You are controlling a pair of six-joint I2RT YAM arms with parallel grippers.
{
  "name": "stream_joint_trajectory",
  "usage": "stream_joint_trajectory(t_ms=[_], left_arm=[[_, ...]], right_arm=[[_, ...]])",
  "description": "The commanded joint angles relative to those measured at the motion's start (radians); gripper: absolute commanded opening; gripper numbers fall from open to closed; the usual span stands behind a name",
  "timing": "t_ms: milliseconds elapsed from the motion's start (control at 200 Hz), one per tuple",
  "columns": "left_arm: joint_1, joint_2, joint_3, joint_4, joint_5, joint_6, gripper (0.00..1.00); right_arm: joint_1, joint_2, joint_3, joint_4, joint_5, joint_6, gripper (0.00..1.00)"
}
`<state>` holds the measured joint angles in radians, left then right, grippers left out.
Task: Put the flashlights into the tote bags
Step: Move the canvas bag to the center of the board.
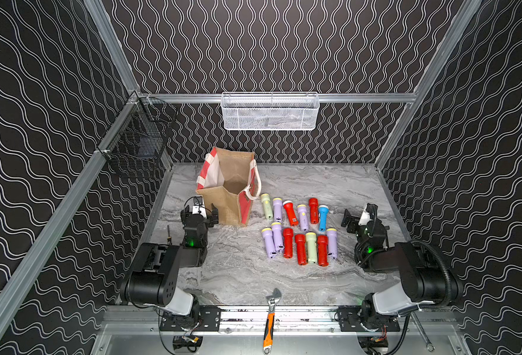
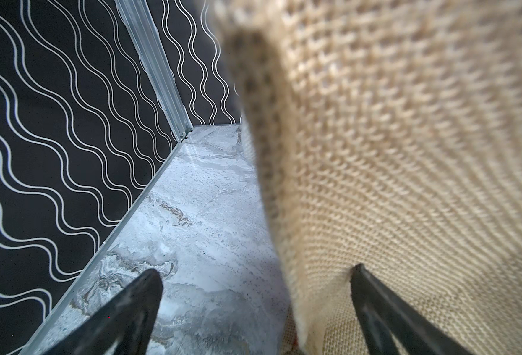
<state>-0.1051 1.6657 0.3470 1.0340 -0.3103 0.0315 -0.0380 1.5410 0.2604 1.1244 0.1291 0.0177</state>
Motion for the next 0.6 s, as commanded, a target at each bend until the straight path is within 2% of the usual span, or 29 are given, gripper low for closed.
stream_joint_trajectory(t_ms=[0, 390, 596], left_arm=[[-0.001, 0.003, 0.008, 0.040, -0.003, 0.009, 0.99], [-0.001, 0.000, 0.003, 0.045, -0.003, 0.010, 0.99], [-0.001, -0.038, 0.006, 0.009, -0.001, 0.007, 0.99]], right_arm=[[0.000, 0.002, 0.007, 0.051, -0.004, -0.004, 1.00], [0.002, -0.003, 0.001, 0.061, -0.005, -0.013, 1.00], [0.003, -0.062, 0.063, -0.113, 0.004, 0.001, 1.00]])
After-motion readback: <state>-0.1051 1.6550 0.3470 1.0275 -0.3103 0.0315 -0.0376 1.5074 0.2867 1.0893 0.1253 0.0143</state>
